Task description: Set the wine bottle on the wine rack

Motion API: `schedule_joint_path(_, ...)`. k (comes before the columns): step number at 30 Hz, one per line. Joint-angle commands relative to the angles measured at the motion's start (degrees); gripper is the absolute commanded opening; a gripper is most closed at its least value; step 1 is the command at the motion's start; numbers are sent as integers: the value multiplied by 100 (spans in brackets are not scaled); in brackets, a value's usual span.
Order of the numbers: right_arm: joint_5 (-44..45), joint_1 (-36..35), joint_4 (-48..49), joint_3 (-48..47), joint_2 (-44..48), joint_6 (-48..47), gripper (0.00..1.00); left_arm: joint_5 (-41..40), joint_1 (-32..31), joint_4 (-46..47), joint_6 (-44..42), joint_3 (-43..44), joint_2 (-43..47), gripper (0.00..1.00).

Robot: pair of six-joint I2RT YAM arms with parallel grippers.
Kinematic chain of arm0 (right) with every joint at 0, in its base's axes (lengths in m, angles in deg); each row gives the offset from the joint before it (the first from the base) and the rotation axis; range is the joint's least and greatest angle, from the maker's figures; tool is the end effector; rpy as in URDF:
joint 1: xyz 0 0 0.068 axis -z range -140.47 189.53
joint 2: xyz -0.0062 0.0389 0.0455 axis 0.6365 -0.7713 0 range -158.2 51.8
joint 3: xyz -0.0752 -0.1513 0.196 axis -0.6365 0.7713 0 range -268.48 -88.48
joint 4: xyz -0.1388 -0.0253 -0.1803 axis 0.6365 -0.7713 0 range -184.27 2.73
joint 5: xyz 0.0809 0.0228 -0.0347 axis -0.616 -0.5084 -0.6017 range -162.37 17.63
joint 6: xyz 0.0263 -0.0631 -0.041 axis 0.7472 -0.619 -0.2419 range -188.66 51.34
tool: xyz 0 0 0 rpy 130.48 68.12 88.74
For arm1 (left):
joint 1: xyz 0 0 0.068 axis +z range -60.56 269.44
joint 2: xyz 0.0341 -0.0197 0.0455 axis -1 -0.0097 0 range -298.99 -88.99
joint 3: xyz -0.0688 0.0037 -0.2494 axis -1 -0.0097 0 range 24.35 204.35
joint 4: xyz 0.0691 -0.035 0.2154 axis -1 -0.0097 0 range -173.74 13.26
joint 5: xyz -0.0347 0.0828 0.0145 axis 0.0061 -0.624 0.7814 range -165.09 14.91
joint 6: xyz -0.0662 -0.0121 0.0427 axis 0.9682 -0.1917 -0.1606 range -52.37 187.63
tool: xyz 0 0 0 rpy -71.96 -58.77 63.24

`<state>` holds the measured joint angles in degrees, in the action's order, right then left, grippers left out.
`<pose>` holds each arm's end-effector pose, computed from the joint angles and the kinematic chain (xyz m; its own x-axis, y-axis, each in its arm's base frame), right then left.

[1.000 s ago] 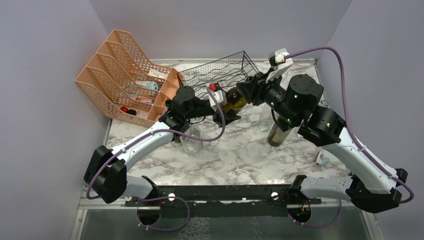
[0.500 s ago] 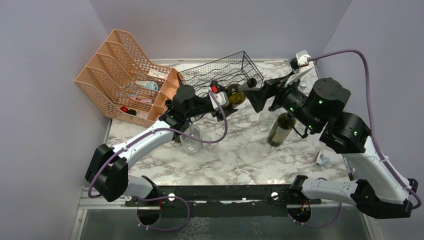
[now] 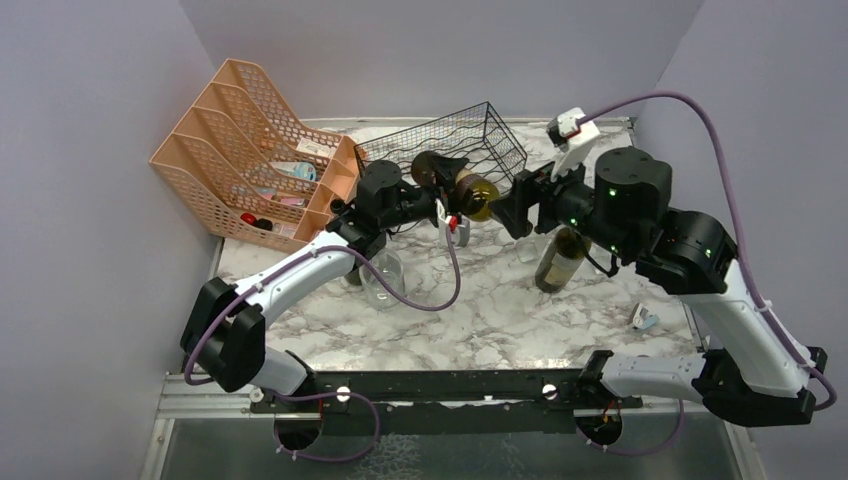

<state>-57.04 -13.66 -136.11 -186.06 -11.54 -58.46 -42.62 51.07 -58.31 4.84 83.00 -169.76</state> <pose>0.1244 0.1360 0.4688 -0.2582 -0.0600 -0.9642 -0.5824 0.8060 0.1058 0.2349 -0.2329 0.3278 0.8163 0.3106 -0.4871 0.4764 0.1150 0.8717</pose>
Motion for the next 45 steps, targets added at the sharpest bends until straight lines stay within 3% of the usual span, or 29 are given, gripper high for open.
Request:
schedule_joint_path(1,-108,-28,-919,-344,-341,25,74,-378,-13,100,-2309,514,-70,0)
schedule_joint_path(7,72,-33,-1116,-64,-446,139,69,-335,-4,-19,-2998,537,14,0)
schedule_joint_path(19,-342,-32,-879,832,-715,265,56,39,-8,-430,-3412,539,159,0)
schedule_joint_path(37,-73,-31,42,1783,-1110,670,47,120,-4,-579,-3372,490,324,0)
schedule_joint_path(41,-37,-28,205,1882,-1093,676,35,110,-4,-576,-3350,438,353,0)
schedule_joint_path(45,115,-31,357,1948,-1007,629,4,120,-4,-563,-3228,444,375,0)
